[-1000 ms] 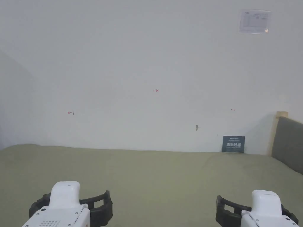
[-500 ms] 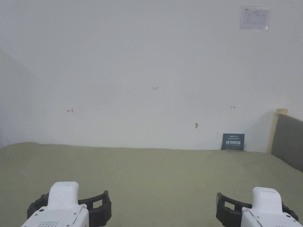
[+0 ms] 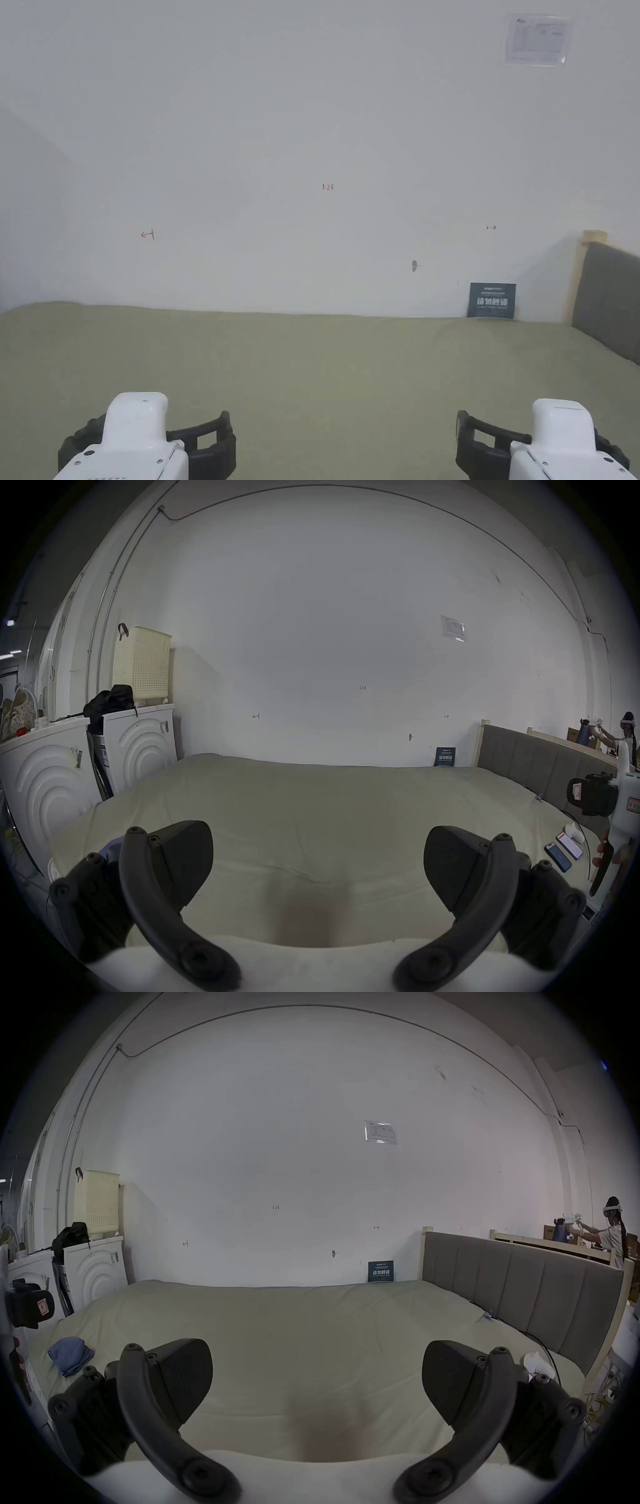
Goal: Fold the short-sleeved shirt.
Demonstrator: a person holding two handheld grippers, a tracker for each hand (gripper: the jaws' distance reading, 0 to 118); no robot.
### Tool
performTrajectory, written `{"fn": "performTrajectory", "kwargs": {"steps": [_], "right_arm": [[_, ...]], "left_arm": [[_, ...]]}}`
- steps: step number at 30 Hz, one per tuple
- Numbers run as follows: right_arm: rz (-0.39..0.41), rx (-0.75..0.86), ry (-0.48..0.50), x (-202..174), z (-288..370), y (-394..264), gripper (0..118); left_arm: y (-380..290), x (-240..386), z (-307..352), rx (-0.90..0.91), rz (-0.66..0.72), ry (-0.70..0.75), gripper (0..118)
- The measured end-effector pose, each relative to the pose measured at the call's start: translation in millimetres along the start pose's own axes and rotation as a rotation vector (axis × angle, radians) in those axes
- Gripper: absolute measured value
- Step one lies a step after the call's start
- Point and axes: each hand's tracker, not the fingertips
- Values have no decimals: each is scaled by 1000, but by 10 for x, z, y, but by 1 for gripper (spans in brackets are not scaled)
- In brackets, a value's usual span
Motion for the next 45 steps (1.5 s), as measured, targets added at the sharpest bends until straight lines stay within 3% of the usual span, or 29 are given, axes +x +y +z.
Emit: {"fn": "performTrajectory", "kwargs": {"steps": [28, 38, 42, 45], "right_arm": [[14, -35, 35, 11, -20, -73, 118], [-35, -9, 67, 49, 1, -35, 118], [-109, -33, 99, 117, -27, -25, 118], [-74, -36, 76, 95, -30, -35, 118]], "left_arm": [[-21, 52, -32, -5, -17, -18, 118], [8, 13, -18, 2, -5, -10, 118], [-1, -6, -21, 2, 10, -10, 118], [-12, -18, -35, -4, 15, -9, 118]]}}
